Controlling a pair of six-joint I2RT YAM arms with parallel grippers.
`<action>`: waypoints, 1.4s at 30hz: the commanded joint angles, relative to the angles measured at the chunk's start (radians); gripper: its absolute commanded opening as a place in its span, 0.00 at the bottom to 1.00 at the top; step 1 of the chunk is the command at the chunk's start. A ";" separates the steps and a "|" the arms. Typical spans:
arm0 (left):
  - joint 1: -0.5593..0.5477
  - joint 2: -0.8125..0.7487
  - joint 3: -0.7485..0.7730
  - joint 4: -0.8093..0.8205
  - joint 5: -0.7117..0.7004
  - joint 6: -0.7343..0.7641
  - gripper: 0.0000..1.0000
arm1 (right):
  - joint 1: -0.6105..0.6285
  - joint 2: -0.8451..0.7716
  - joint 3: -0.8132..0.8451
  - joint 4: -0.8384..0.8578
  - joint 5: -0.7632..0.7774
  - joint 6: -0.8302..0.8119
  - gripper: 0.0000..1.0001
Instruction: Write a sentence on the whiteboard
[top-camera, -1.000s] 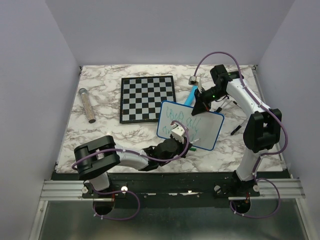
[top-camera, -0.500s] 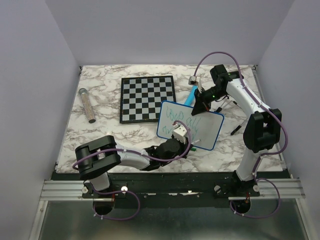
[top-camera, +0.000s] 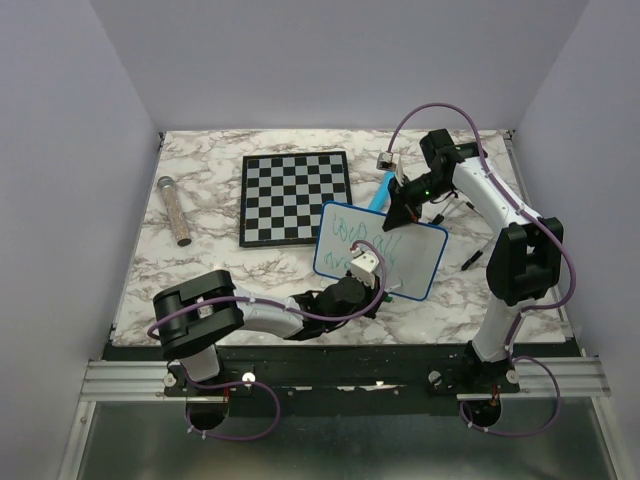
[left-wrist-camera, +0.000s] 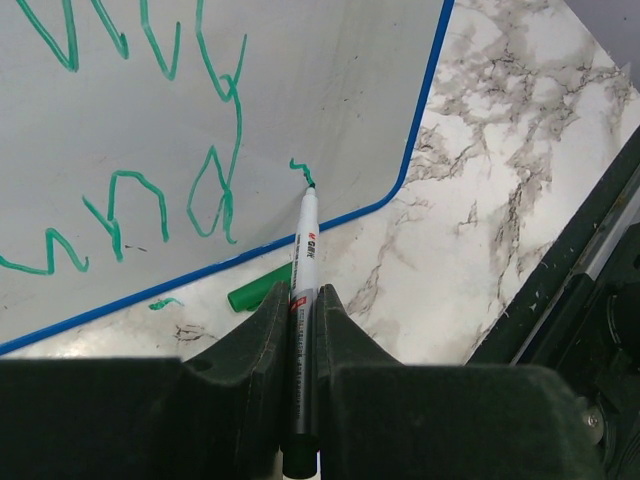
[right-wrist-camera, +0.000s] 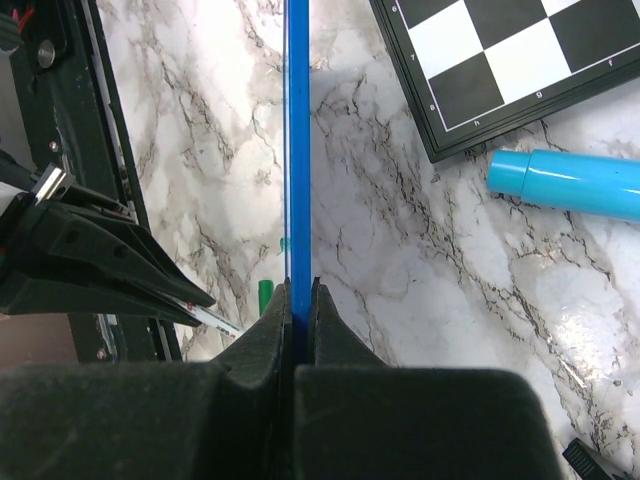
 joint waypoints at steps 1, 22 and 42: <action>0.002 0.028 0.024 -0.070 -0.007 -0.012 0.00 | 0.010 -0.017 -0.004 0.032 -0.021 -0.018 0.01; 0.016 0.005 0.050 0.002 0.016 0.005 0.00 | 0.016 -0.012 -0.004 0.032 -0.019 -0.017 0.01; 0.034 0.019 0.078 -0.054 0.053 0.008 0.00 | 0.017 -0.008 -0.004 0.030 -0.016 -0.017 0.01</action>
